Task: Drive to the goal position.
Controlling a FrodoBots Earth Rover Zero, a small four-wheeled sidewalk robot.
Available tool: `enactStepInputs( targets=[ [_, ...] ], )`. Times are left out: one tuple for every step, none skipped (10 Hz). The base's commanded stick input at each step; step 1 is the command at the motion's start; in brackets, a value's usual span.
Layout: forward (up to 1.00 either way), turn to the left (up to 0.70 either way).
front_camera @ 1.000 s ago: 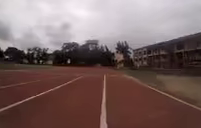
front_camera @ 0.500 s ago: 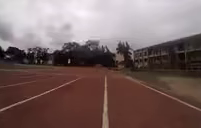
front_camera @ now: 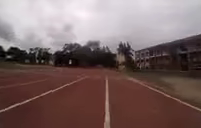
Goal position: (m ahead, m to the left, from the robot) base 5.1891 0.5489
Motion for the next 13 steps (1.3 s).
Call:
enactStepInputs(
  targets=[
    [0.5, 0.0],
    [0.5, 0.0],
    [0.5, 0.0],
    [0.5, 0.0],
    [0.5, 0.0],
    [0.5, 0.0],
    [0.5, 0.0],
    [0.5, 0.0],
    [0.5, 0.0],
    [0.5, 0.0],
    [0.5, 0.0],
    [0.5, 0.0],
    [0.5, 0.0]
  ],
)
